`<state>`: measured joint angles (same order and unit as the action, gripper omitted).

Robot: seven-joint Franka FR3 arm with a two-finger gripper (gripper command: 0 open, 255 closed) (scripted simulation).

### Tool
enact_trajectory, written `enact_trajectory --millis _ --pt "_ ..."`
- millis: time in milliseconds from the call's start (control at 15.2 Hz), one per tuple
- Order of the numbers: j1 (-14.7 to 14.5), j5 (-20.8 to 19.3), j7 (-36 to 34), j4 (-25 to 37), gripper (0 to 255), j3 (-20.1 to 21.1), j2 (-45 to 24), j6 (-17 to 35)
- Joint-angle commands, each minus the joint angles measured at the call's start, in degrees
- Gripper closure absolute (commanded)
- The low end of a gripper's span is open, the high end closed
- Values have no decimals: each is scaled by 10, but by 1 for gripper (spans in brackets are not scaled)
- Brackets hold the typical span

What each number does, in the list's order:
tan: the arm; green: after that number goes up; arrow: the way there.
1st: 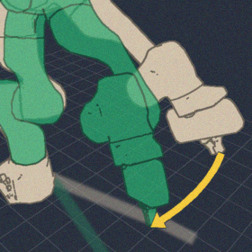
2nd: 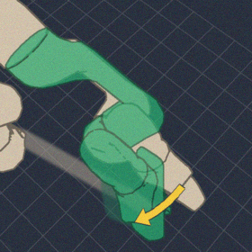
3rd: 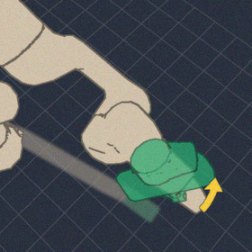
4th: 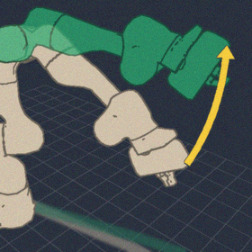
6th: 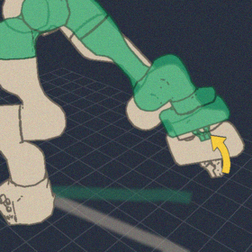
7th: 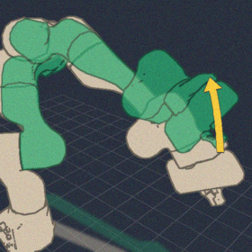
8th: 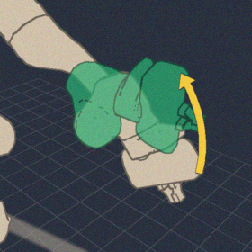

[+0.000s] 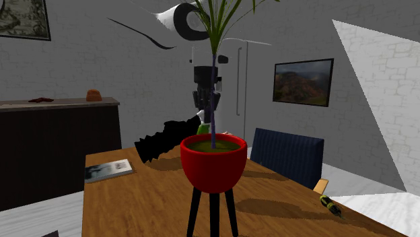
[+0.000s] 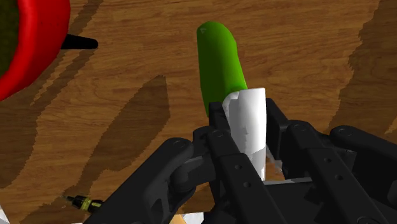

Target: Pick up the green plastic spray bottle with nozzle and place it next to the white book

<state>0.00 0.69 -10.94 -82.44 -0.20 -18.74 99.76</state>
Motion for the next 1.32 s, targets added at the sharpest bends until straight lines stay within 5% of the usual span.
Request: enact_trajectory --millis 0,594,1254 --pt "-14 -2 -21 -15 255 7 13 2" --pt "-83 -8 -130 -79 255 47 58 22" --pt "-160 -17 -257 -76 255 95 55 23"
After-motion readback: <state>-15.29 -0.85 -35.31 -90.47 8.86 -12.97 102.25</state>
